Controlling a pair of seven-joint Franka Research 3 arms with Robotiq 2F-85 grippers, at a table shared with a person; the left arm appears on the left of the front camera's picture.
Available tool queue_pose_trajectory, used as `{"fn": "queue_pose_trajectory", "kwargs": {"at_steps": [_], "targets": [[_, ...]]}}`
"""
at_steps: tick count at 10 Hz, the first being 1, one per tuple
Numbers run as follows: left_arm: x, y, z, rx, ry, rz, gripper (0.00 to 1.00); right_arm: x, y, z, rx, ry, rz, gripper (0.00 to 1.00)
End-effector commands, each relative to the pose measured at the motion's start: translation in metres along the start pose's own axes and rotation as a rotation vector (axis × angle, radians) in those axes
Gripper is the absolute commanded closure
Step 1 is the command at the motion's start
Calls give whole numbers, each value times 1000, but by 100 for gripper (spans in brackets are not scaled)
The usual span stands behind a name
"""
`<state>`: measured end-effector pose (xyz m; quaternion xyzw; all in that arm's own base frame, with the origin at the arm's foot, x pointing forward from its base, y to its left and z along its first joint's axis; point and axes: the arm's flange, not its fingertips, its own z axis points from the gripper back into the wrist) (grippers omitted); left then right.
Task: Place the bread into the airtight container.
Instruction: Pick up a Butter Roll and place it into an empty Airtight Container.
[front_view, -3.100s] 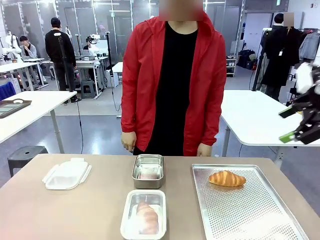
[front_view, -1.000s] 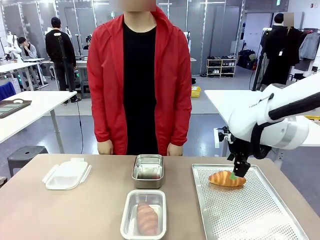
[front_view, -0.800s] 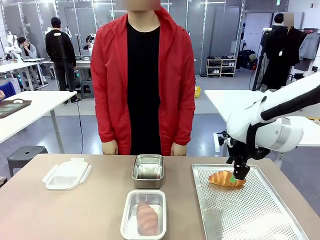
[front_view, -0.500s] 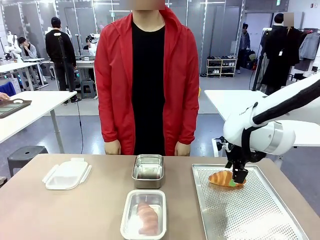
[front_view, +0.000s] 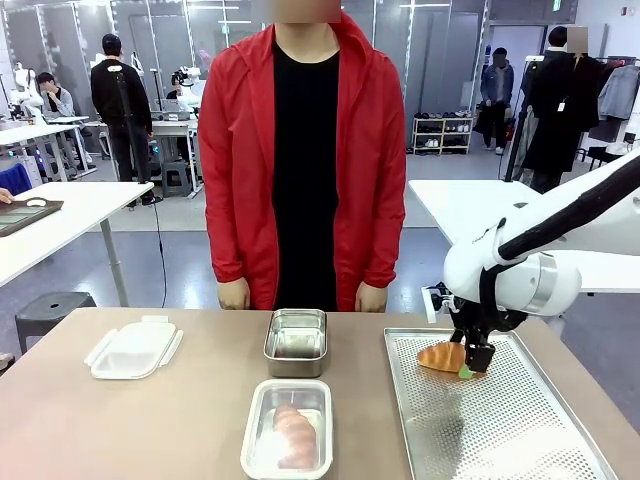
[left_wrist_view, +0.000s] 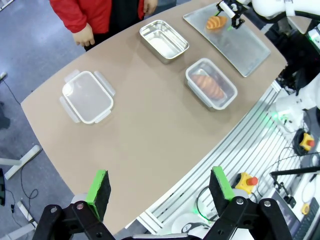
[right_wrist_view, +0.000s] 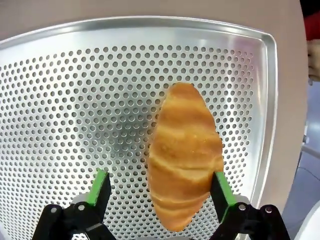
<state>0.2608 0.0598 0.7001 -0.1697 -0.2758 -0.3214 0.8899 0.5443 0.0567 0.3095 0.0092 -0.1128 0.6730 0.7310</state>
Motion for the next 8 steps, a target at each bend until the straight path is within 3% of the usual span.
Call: {"fn": "queue_pose_trajectory", "kwargs": {"at_steps": [1,3,4,7,8], "targets": [[1,0,1,-11,-5,-12,0,1,-11,-10,-13,15,-5,0],[1,0,1,-11,-5,-12,0,3,-11,-15,-1,12,1,5],[1,0,1,-11,-5,-12,0,4,-10,-16,-2,12,5,18],[1,0,1,-11,-5,-12,0,6,-9,-17,3,25,-4,45],[1,0,1,-11,-5,-12,0,6,-8,-17,0,28,-7,35]]}}
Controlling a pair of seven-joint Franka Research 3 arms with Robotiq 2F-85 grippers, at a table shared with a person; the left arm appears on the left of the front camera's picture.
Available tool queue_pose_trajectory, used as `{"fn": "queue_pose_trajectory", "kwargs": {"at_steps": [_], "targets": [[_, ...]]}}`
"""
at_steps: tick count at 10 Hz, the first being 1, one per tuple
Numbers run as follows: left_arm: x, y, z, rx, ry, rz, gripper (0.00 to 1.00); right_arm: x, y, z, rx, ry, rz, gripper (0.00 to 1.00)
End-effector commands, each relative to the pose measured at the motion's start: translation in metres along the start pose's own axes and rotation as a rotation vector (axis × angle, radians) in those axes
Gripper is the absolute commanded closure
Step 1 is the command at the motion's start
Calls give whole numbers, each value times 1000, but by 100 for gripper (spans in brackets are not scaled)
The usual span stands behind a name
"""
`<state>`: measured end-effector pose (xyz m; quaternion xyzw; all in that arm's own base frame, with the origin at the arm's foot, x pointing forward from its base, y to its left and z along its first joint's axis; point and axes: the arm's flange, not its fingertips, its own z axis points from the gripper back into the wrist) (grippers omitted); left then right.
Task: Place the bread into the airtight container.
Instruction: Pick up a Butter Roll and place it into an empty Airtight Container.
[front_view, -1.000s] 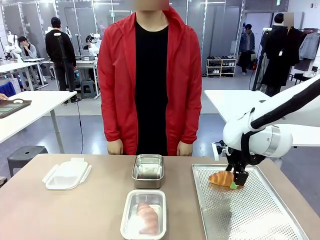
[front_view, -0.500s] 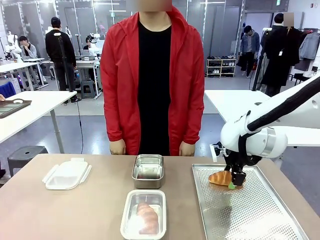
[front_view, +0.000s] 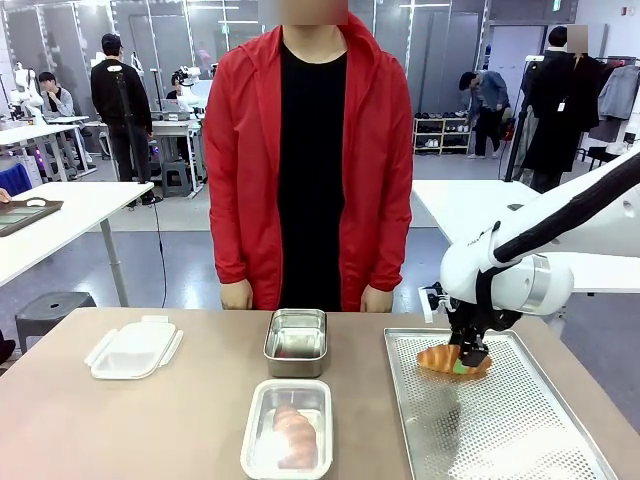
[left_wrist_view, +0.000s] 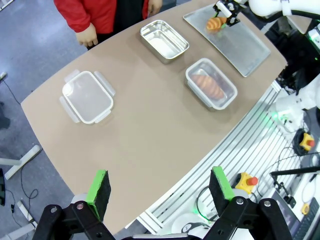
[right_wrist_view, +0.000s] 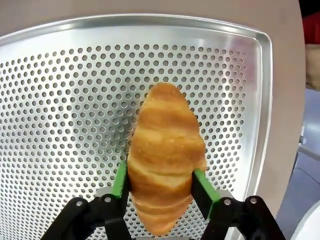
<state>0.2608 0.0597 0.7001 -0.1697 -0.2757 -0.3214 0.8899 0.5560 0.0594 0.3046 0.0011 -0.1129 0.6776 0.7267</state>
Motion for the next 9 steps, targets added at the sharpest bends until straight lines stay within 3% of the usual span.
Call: {"fn": "queue_pose_trajectory", "kwargs": {"at_steps": [1,2,3,9], "targets": [[1,0,1,-11,-5,-12,0,3,3,-9,15,23,-20,65],[1,0,1,-11,-5,-12,0,4,4,-4,31,16,-36,54],[1,0,1,-11,-5,-12,0,6,3,8,18,17,-54,74],[1,0,1,-11,-5,-12,0,38,-3,99,-46,31,-57,74]]}}
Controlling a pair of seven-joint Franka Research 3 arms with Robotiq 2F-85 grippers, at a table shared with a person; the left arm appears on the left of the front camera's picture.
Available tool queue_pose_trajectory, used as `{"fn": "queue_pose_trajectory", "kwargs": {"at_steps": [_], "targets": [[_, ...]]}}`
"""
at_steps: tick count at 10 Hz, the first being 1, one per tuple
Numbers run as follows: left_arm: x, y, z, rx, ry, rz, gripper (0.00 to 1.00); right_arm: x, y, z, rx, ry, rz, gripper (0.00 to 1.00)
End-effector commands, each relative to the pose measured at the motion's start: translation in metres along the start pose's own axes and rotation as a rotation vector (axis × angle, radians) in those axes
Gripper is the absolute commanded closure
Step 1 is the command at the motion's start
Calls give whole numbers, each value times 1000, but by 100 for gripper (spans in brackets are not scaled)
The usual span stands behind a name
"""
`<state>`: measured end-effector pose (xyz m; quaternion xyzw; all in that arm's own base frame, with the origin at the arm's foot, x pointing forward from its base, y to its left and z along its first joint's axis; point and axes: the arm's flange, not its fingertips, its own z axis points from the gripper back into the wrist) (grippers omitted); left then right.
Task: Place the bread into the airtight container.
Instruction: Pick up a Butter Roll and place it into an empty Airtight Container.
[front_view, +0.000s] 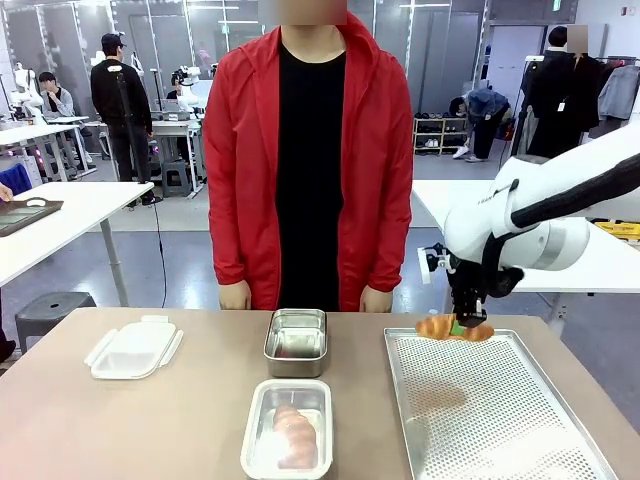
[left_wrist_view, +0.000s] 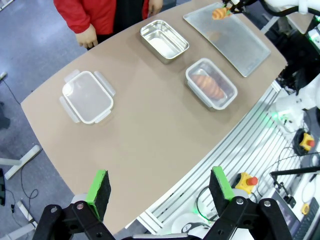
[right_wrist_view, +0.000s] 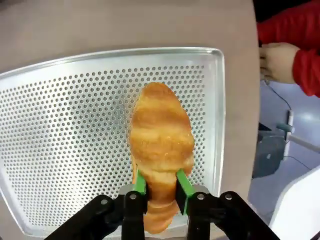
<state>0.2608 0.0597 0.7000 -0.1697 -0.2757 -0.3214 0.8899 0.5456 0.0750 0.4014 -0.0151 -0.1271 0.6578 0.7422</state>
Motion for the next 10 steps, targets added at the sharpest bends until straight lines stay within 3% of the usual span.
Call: {"fn": "queue_pose_trajectory", "kwargs": {"at_steps": [1,3,10], "targets": [[1,0,1,-11,-5,-12,0,19,1,20,-9,15,-3,74],[1,0,1,-11,-5,-12,0,50,3,34,-23,11,2,74],[1,0,1,-11,-5,-12,0,216,7,47,-62,70,-5,74]]}}
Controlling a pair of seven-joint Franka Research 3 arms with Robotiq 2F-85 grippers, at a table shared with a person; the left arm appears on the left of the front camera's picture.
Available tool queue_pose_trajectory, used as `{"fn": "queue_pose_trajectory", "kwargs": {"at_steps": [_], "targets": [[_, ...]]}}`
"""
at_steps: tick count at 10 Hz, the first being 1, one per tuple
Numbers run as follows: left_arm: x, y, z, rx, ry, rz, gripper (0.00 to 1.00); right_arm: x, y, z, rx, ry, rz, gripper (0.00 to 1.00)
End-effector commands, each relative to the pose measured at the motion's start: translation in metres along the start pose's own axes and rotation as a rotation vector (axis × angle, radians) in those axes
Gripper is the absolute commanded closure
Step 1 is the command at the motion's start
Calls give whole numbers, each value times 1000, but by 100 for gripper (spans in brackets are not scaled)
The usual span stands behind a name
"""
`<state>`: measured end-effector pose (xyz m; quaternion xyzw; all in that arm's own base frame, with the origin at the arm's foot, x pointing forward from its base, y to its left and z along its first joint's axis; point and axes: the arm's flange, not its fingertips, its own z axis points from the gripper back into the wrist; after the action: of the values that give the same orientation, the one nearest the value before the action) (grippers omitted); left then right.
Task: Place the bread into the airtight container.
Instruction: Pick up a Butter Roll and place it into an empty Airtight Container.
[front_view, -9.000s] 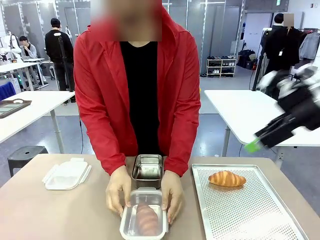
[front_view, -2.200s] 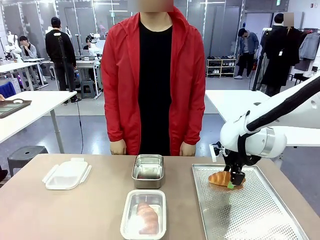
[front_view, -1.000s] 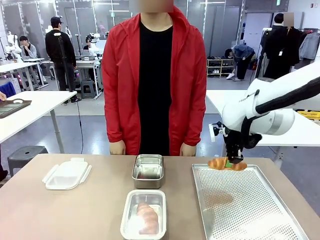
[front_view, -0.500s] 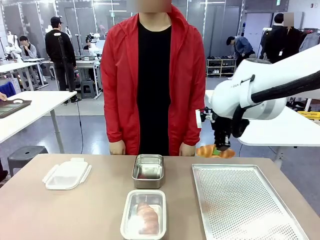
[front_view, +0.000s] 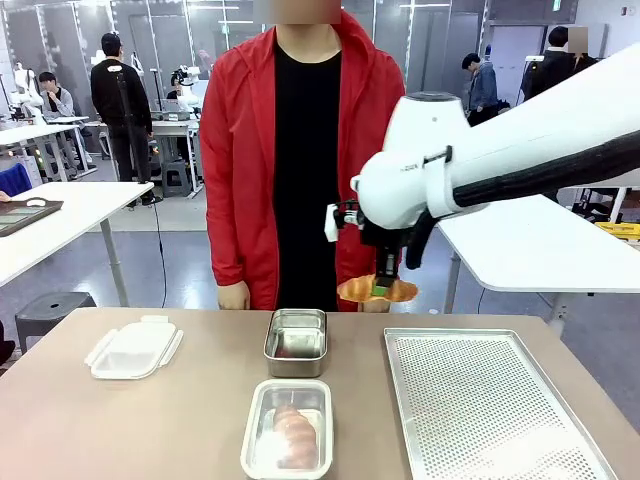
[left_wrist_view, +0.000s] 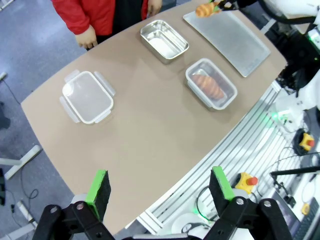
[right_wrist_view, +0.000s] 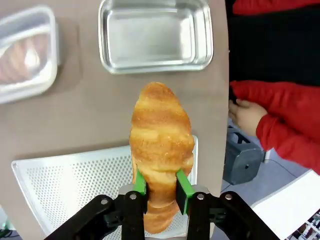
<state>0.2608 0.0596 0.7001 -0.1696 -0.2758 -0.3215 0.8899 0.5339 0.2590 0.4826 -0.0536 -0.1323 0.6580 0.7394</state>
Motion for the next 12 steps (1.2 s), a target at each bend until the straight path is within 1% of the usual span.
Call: {"fn": "queue_pose_trajectory", "kwargs": {"at_steps": [1,2,3,5,6,12], "targets": [[1,0,1,-11,-5,-12,0,43,-13,-10,14,10,-37,74],[1,0,1,-11,-5,-12,0,58,-8,-15,24,-5,-34,74],[1,0,1,-11,-5,-12,0,70,-1,-19,55,13,-22,74],[1,0,1,-11,-5,-12,0,93,9,-24,14,-1,-46,74],[1,0,1,-11,-5,-12,0,75,6,-22,50,-26,-8,74],[1,0,1,-11,-5,-12,0,75,6,-22,50,-26,-8,74]]}}
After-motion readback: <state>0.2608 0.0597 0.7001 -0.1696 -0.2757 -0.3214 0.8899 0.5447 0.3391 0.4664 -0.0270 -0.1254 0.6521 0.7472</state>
